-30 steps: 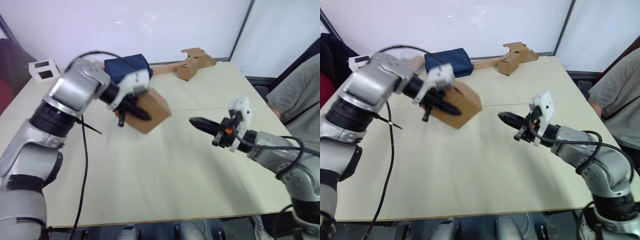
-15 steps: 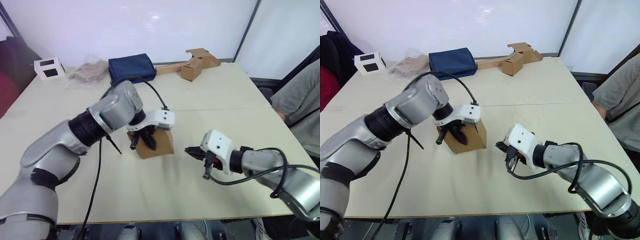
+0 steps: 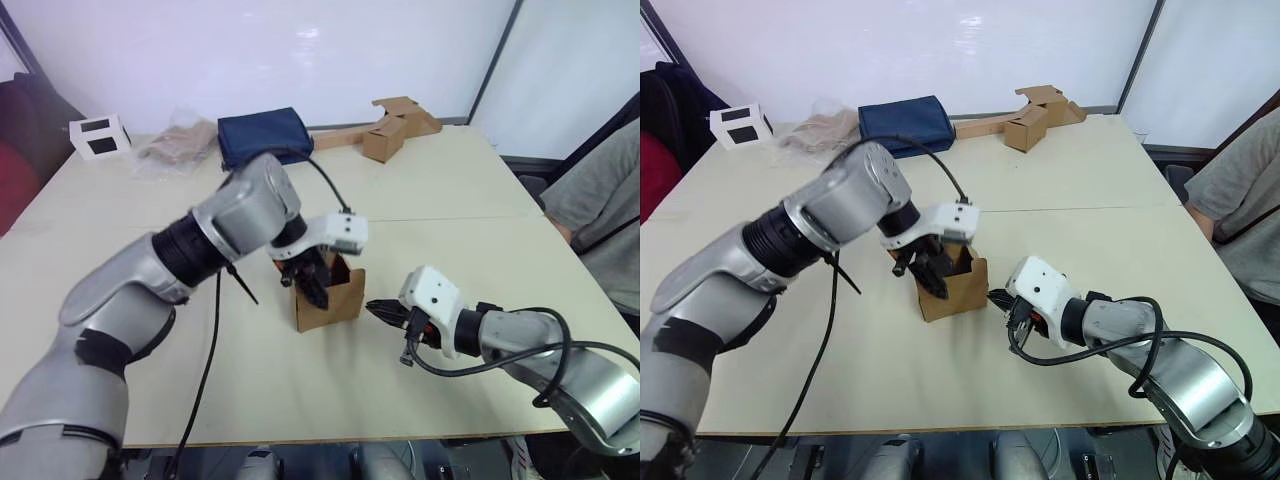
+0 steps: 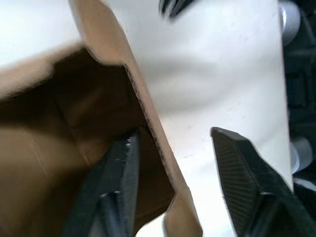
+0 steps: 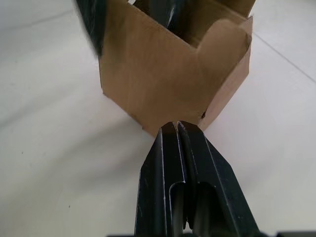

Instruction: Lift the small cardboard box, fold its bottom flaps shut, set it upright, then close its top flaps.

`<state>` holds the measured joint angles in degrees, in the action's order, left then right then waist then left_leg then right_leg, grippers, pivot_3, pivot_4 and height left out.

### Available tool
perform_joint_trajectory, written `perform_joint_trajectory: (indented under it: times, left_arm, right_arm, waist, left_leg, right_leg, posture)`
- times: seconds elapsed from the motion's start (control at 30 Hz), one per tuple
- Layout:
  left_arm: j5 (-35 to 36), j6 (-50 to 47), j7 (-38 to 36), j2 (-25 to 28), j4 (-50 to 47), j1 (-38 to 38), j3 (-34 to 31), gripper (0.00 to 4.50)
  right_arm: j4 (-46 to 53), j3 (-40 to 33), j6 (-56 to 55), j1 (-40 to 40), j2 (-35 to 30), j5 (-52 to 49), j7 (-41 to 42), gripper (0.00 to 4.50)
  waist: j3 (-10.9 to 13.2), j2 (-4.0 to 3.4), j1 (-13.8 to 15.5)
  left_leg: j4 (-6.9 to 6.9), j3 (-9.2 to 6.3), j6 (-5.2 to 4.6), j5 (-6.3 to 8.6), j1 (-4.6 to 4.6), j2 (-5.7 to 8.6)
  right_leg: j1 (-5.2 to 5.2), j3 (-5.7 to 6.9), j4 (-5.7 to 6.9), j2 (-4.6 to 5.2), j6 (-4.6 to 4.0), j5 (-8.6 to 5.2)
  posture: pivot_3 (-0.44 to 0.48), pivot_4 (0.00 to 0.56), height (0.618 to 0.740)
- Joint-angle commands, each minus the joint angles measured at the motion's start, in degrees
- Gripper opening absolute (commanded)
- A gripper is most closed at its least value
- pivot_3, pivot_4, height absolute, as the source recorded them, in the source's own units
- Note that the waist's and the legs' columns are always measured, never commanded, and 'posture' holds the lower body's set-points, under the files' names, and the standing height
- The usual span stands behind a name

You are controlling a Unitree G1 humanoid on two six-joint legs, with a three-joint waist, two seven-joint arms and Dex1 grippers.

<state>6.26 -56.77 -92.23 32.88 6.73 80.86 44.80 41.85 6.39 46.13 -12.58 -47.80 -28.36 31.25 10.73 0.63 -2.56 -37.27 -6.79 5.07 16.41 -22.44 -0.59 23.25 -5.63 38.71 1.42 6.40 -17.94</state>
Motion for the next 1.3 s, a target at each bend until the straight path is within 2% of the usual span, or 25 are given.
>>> perform_joint_trajectory:
  times: [0.03, 0.1, 0.17, 0.27, 0.33, 0.43, 0.53, 0.57, 0.6, 0.77, 0.93, 1.13, 1.3]
  left_arm:
    - [7.5, 1.4, -0.3, 2.3, 2.6, 4.0, -6.3, 2.24]
    - [12.0, -0.5, -0.3, 3.4, 5.9, 5.4, -10.4, 2.24]
    - [13.1, -1.9, 0.3, 3.4, 8.6, 5.3, -14.8, 2.24]
    - [16.8, -4.7, 14.1, 0.5, 13.6, 1.6, -32.0, 2.24]
    - [17.5, -5.0, 20.3, 0.6, 11.1, -3.5, -38.5, 2.24]
    - [19.1, -6.7, 29.7, 0.3, 1.1, -16.3, -47.8, 1.50]
    - [19.6, -3.3, 37.8, -1.8, -10.2, -31.1, -54.6, 0.27]
    - [19.6, -3.0, 40.4, -2.6, -13.0, -35.3, -56.2, 0.06]
    - [19.6, -2.6, 42.6, -3.3, -15.4, -38.8, -57.3, 0.06]
    - [18.3, 1.2, 49.1, -4.3, -24.5, -53.4, -56.9, 0.06]
    - [16.6, 5.5, 51.4, -4.4, -28.4, -64.1, -51.5, 0.06]
    - [15.0, 9.9, 52.7, -5.7, -27.6, -68.9, -44.6, 0.06]
    - [14.0, 13.8, 51.9, -6.3, -25.2, -69.0, -39.7, 0.06]
  right_arm:
    - [-0.3, -1.2, -1.1, -0.3, 0.0, 0.6, 1.6, 0.00]
    - [-1.3, -1.5, -1.8, 0.1, -0.4, 1.2, 2.5, 0.00]
    - [-2.4, -2.0, -2.7, 0.5, -0.6, 1.8, 3.3, 0.00]
    - [-6.6, -3.2, -5.7, 1.0, -0.1, 3.7, 4.0, 0.00]
    - [-10.0, -5.4, -7.6, 1.1, 2.4, 3.5, 3.1, 0.00]
    - [-14.8, -8.2, -9.5, 2.4, 5.0, 2.1, 4.5, 0.00]
    - [-18.9, -8.1, -11.9, 2.1, 5.5, 3.6, 6.0, 0.00]
    - [-20.5, -8.0, -12.6, 1.4, 6.2, 3.8, 6.3, 0.00]
    - [-21.8, -7.9, -13.2, 0.9, 6.8, 4.1, 6.4, 0.00]
    - [-26.9, -6.2, -15.6, -0.8, 9.6, 6.2, 6.7, 0.00]
    - [-31.8, -2.0, -18.8, -3.4, 12.7, 9.3, 8.6, 0.00]
    - [-33.9, 3.6, -22.6, -4.7, 14.4, 13.6, 11.4, 0.00]
    - [-32.6, 6.3, -23.8, -4.3, 15.1, 14.2, 14.4, 0.00]
  waist:
    - [0.0, 0.00, 0.0]
    - [0.0, 0.00, -0.1]
    - [0.0, -0.01, -0.1]
    - [0.0, -0.01, 0.0]
    - [0.0, -0.01, -0.1]
    - [-0.1, -0.06, -0.3]
    - [-0.1, 0.01, -0.3]
    - [-0.1, 0.02, -0.2]
    - [0.0, 0.05, 0.0]
    - [-0.1, 0.11, 0.7]
    - [-0.1, 0.12, 0.4]
    - [-0.1, 0.12, 0.3]
    - [-0.1, 0.12, 0.1]
  left_leg:
    - [0.00, 0.00, 0.00, 0.00, 0.00, 0.00]
    - [0.01, 0.00, 0.00, 0.00, 0.01, 0.00]
    - [0.01, 0.00, -0.01, 0.00, 0.02, 0.00]
    - [-0.03, 0.00, -0.01, 0.01, 0.01, 0.00]
    - [-0.08, 0.00, -0.03, 0.02, 0.02, 0.00]
    - [-0.06, 0.01, -0.04, 0.02, 0.10, -0.03]
    - [-0.08, 0.03, 0.13, -0.07, 0.06, -0.07]
    - [-0.11, 0.04, 0.20, -0.11, 0.02, -0.07]
    - [-0.16, 0.05, 0.21, -0.11, 0.02, -0.06]
    - [-0.20, 0.04, 0.05, -0.02, 0.04, 0.01]
    - [-0.15, 0.04, 0.05, -0.02, 0.09, 0.02]
    - [-0.14, 0.05, 0.04, -0.02, 0.11, 0.02]
    - [-0.12, 0.05, 0.04, -0.02, 0.12, 0.02]
  right_leg:
    - [0.00, 0.00, 0.00, 0.00, 0.00, 0.00]
    - [0.01, 0.00, 0.00, 0.00, 0.00, 0.00]
    - [0.01, 0.00, 0.01, 0.00, 0.00, 0.00]
    - [0.00, 0.01, 0.02, 0.02, 0.00, 0.00]
    - [-0.01, 0.02, 0.04, 0.03, 0.00, 0.00]
    - [-0.02, 0.00, 0.15, 0.04, 0.00, -0.01]
    - [0.05, -0.03, 0.23, 0.10, 0.00, -0.01]
    - [0.09, -0.02, 0.21, 0.10, 0.00, -0.01]
    - [0.09, -0.02, 0.24, 0.14, 0.00, -0.01]
    - [0.03, 0.00, 0.28, 0.19, 0.01, 0.00]
    - [-0.02, 0.00, 0.26, 0.17, 0.01, 0.00]
    - [-0.02, 0.00, 0.27, 0.17, 0.01, 0.00]
    - [-0.02, 0.00, 0.27, 0.16, 0.01, 0.00]
  posture:
    - [0.000, 0.150, 0.740]
    - [0.000, 0.150, 0.740]
    - [0.000, 0.150, 0.740]
    - [0.000, 0.150, 0.740]
    - [0.000, 0.150, 0.740]
    - [0.000, 0.150, 0.740]
    - [0.000, 0.150, 0.740]
    - [0.000, 0.150, 0.740]
    - [0.000, 0.150, 0.740]
    - [0.000, 0.150, 0.740]
    - [0.000, 0.150, 0.740]
    - [0.000, 0.150, 0.740]
    - [0.000, 0.150, 0.740]
